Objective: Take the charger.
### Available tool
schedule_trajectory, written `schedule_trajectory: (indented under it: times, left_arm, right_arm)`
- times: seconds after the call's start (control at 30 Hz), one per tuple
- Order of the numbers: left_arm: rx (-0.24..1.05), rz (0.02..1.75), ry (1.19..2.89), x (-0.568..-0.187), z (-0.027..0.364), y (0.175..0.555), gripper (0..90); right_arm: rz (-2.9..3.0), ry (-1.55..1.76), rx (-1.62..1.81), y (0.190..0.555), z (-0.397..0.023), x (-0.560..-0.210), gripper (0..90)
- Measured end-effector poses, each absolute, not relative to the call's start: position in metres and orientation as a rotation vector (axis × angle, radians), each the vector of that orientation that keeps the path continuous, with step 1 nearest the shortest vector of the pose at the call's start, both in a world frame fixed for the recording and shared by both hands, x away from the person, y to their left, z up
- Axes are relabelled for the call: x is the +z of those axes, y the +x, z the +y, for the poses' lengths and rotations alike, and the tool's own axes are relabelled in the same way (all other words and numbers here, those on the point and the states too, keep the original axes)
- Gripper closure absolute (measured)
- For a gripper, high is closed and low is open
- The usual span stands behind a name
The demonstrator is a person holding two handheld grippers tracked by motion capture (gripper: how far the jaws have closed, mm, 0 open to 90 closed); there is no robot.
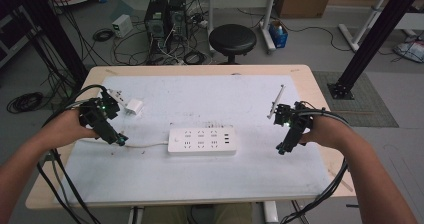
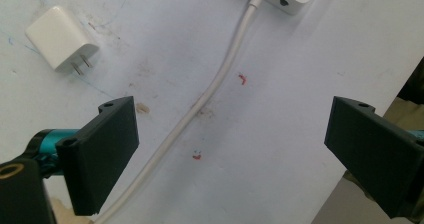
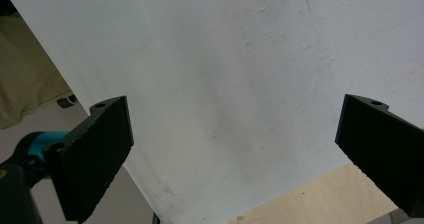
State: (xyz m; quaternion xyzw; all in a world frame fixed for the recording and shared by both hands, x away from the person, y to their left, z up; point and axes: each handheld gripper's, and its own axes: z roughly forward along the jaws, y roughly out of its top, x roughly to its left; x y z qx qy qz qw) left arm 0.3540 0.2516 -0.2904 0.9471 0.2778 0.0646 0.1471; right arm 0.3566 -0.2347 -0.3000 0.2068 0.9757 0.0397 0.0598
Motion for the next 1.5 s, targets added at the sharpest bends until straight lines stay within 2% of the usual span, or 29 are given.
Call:
schedule_trajectory:
  times: [0.4,0.43,0.57,0.63,0.87,1.13,1.5]
  left_arm:
    - [0.237,0.961,2.619,-0.290,0.260,0.371,7.1]
    - [0.263,1.045,2.557,-0.292,0.264,0.377,7.0]
    - [0.297,1.173,2.478,-0.298,0.269,0.388,7.1]
    - [0.297,1.173,2.478,-0.298,0.269,0.388,7.1]
    - [0.365,1.356,2.333,-0.313,0.274,0.423,7.1]
    - [0.390,1.485,2.273,-0.334,0.276,0.455,7.1]
    - [0.374,1.548,2.279,-0.379,0.278,0.489,7.1]
  right_arm:
    - [2.941,0.633,0.157,0.359,-0.235,-0.299,1.3]
    - [2.934,0.648,0.166,0.359,-0.234,-0.298,1.3]
    - [2.922,0.668,0.197,0.360,-0.235,-0.297,1.3]
    - [2.919,0.684,0.211,0.360,-0.235,-0.297,1.3]
    - [2.919,0.736,0.227,0.362,-0.238,-0.302,1.3]
    - [2.916,0.759,0.238,0.364,-0.240,-0.304,1.3]
    - [2.908,0.793,0.257,0.362,-0.244,-0.304,1.3]
